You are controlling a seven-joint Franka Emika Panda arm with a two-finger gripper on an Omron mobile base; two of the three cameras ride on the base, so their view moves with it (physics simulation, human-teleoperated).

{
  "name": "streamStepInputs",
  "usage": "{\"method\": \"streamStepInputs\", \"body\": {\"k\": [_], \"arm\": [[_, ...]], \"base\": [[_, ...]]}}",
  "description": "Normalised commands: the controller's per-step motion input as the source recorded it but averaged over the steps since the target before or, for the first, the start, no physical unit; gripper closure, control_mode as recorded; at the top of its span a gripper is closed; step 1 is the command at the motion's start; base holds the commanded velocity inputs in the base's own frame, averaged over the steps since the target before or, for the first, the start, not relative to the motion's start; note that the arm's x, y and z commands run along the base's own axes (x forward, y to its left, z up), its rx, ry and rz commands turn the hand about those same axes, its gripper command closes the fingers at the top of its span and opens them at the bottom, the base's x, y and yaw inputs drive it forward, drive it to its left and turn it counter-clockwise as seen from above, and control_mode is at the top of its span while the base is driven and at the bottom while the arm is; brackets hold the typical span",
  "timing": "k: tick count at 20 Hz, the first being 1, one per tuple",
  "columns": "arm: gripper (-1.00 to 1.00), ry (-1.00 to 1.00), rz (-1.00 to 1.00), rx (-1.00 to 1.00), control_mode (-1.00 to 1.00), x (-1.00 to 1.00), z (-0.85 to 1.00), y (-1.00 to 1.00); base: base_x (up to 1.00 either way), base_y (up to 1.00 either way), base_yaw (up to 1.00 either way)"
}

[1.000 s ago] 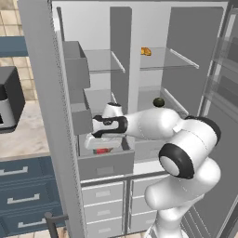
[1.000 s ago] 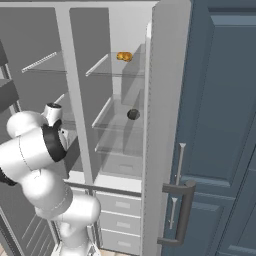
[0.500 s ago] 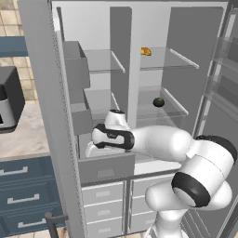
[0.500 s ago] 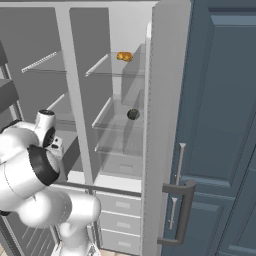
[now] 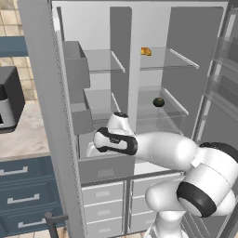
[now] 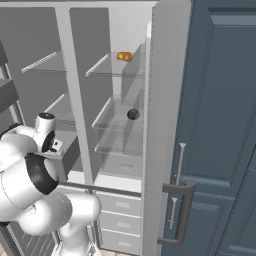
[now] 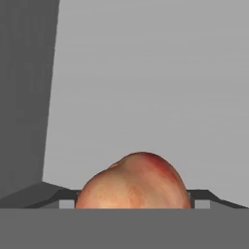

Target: Take the peach and squash from the fridge shelf and place them in the freezer drawer to begin freezing them.

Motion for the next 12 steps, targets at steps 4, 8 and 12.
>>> {"method": "streamStepInputs", "body": {"k": [4, 8, 12], "arm": [[-1.0, 0.11, 0.0, 0.0, -1.0, 0.41, 0.28, 0.0], [-1.0, 0.03, 0.0, 0.0, -1.0, 0.16, 0.25, 0.0], [-1.0, -0.03, 0.0, 0.0, -1.0, 0.0, 0.35, 0.0]], "base": [[0.0, 0.0, 0.0], [0.0, 0.0, 0.0], [0.0, 0.0, 0.0]]}}
